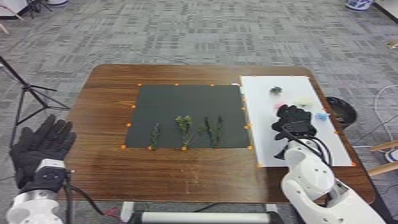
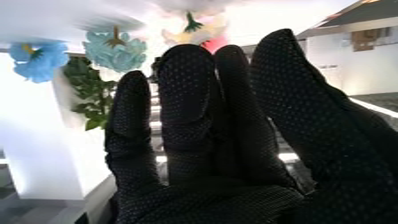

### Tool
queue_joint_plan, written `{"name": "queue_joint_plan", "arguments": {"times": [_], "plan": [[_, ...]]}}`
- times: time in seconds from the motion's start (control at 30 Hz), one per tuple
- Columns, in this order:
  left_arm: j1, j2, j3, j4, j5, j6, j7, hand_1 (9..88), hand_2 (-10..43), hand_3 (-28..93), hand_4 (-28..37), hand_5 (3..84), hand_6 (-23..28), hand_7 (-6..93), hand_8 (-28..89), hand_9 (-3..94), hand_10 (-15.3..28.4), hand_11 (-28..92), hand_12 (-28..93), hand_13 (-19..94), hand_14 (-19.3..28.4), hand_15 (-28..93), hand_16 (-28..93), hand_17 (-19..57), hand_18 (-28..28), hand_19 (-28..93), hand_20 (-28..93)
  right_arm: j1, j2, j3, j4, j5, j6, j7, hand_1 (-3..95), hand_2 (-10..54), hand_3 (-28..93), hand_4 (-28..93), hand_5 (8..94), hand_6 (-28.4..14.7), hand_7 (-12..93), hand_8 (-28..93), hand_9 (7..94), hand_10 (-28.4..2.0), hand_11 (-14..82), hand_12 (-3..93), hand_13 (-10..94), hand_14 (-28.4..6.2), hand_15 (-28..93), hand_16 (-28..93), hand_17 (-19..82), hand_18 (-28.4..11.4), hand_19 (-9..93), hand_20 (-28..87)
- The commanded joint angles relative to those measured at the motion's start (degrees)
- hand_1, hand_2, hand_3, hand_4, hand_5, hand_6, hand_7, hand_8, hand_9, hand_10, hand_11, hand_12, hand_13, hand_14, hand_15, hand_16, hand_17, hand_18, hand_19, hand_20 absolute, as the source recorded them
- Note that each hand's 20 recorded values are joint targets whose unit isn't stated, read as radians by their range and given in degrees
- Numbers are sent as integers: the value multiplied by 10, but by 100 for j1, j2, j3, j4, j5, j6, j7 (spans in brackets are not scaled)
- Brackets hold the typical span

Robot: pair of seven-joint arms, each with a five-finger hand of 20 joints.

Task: Arrange flowers

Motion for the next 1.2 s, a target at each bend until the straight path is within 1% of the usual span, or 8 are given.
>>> {"name": "queue_joint_plan", "arguments": {"times": [0.03, 0.37, 0.5, 0.7, 0.9, 0.97, 1.1, 1.2], "plan": [[60, -70, 14, -10, 21, 23, -11, 238, 173, 730, -283, 449, 79, 151, -105, 385, 158, 269, 94, 287, 149, 366, -65, -53, 120, 273, 119, 497, -37, -118, 476, 28, -14, 92, 495, -95, 782, -283, 593, -28, 161, -112, 566, -123, 131, 149, 668, -58, 574, 391, 303, -238, 771, 376], [-106, -72, 41, 67, 198, -167, -172, 239, 173, 727, -283, 449, 78, 148, -105, 388, 157, 264, 90, 290, 142, 342, -71, -51, 120, 269, 117, 883, -4, -313, 836, 68, -12, 499, 573, -95, 729, -282, 654, -10, 213, -116, 657, -123, 192, 172, 700, -37, 563, 431, 331, -241, 800, 376], [-313, 93, 136, 114, 163, -188, -178, 239, 173, 727, -283, 447, 74, 142, -105, 388, 152, 238, 80, 292, 127, 287, -76, -42, 114, 254, 111, 849, -7, -352, 828, 0, 67, 529, 604, -95, 720, -283, 696, -4, 317, 48, 784, -88, 132, 415, 719, -57, 629, 446, 349, -243, 814, 385], [-697, 297, 241, 274, 321, -379, -499, 242, 170, 721, -283, 437, 67, 120, -102, 362, 137, 198, 67, 270, 107, 233, -75, -36, 105, 242, 108, 870, -2, -439, 770, -37, 242, 442, 621, -95, 741, -282, 717, 7, 390, 90, 808, -84, 208, 507, 736, -62, 661, 455, 364, -241, 821, 390], [-1045, 476, 442, 388, 279, -363, -492, 248, 167, 710, -283, 421, 57, 113, -100, 337, 129, 185, 60, 246, 98, 208, -74, -37, 97, 236, 105, 935, 20, -455, 637, 49, 47, 268, 610, -95, 765, -283, 717, 9, 405, 106, 808, -83, 217, 521, 738, -63, 667, 461, 370, -241, 824, 392], [-1137, 469, 484, 416, 299, -368, -520, 247, 167, 710, -283, 420, 58, 114, -99, 334, 129, 184, 61, 244, 98, 206, -72, -37, 97, 235, 105, 927, 18, -359, 470, 253, -498, 318, 547, -95, 776, -280, 688, -9, 354, 78, 775, -94, 172, 465, 709, -68, 647, 463, 348, -241, 811, 387], [-1237, 451, 572, 425, 272, -301, -499, 244, 167, 711, -283, 421, 61, 117, -97, 330, 130, 187, 66, 246, 104, 211, -63, -40, 99, 236, 106, 974, 35, -428, 448, 88, -295, 588, 438, -95, 847, -282, 673, -19, 294, -65, 679, -143, 268, 261, 676, -99, 700, 380, 329, -252, 807, 414], [-1261, 426, 601, 445, 252, -301, -493, 244, 168, 711, -283, 422, 63, 117, -96, 324, 131, 184, 67, 248, 110, 218, -59, -41, 101, 235, 106, 1013, 76, -417, 342, 69, -687, 752, 411, -95, 864, -282, 659, -28, 289, -107, 640, -156, 278, 243, 653, -114, 732, 375, 326, -261, 816, 427]]}}
